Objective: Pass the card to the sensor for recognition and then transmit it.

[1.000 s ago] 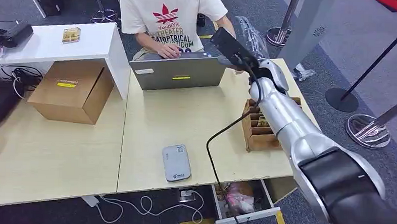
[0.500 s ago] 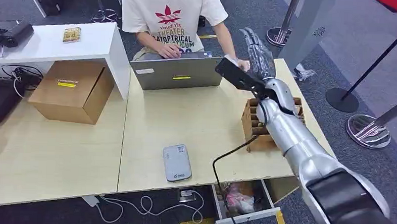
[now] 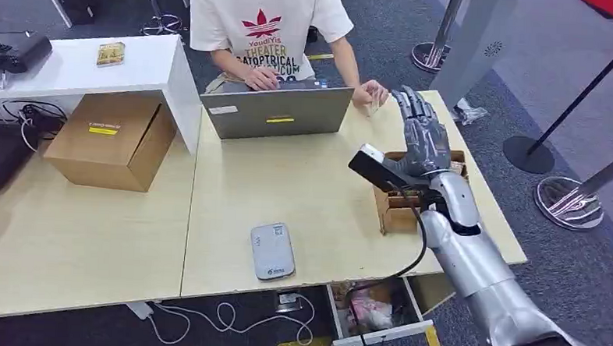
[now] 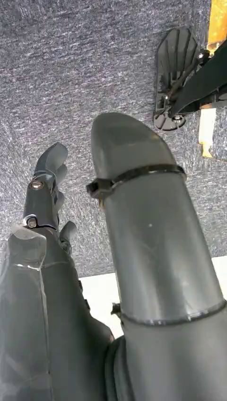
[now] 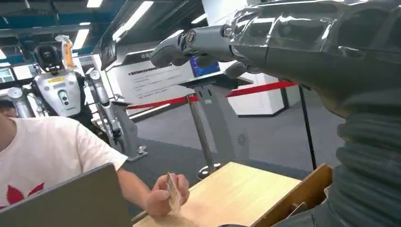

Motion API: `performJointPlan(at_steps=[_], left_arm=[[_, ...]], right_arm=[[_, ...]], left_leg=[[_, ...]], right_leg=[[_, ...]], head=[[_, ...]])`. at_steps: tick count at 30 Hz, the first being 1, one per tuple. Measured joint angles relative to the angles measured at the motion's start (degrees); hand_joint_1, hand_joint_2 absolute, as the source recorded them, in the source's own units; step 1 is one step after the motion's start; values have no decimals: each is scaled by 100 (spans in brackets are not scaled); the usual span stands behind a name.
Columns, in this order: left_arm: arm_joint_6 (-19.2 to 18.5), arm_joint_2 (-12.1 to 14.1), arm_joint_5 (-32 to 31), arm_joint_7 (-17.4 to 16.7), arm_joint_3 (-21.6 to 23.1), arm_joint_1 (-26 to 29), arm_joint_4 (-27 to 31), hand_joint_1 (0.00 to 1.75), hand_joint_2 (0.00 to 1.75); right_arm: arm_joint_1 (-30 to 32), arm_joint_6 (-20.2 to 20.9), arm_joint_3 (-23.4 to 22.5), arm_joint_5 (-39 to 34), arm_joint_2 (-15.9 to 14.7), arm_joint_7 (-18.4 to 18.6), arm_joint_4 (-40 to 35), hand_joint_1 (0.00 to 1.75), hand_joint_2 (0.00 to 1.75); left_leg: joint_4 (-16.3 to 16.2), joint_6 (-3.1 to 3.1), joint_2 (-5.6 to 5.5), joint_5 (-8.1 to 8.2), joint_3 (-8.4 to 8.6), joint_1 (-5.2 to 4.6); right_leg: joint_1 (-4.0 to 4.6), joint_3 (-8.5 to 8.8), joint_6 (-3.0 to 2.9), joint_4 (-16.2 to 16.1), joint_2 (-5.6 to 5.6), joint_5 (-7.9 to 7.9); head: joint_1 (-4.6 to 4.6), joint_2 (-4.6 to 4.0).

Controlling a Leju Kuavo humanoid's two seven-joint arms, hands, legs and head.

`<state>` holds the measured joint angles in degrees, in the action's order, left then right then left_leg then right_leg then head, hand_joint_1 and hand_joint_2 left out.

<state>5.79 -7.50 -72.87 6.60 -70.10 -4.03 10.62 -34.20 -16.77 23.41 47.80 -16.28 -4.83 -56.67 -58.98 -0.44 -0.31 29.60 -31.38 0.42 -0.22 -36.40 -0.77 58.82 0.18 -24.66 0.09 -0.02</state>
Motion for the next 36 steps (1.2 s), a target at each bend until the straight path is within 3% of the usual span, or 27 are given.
performJointPlan(at_steps=[19, 28, 36], left_arm=[[0, 0, 0, 0, -2, -2, 0, 0, 0], [-52, 2, -33, 0, -2, 0, 2, 0, 0], [-90, 28, -74, 0, -2, 7, 2, 0, 0]], right_arm=[[276, 208, -326, 324, -173, 116, -462, 0, 175], [503, 889, -479, 723, -245, 258, -540, 0, 175], [646, 1495, -538, 754, -511, 302, -514, 0, 175]], left_leg=[[0, 0, 3, 0, 0, -1], [0, 0, 1, 0, -1, -1], [0, 1, 1, 0, -3, -2]], right_leg=[[0, -1, 0, 0, 1, 0], [0, -2, 0, 0, 0, 0], [0, -2, 0, -1, -1, 0]], head=[[-2, 0], [-2, 0], [0, 0]])
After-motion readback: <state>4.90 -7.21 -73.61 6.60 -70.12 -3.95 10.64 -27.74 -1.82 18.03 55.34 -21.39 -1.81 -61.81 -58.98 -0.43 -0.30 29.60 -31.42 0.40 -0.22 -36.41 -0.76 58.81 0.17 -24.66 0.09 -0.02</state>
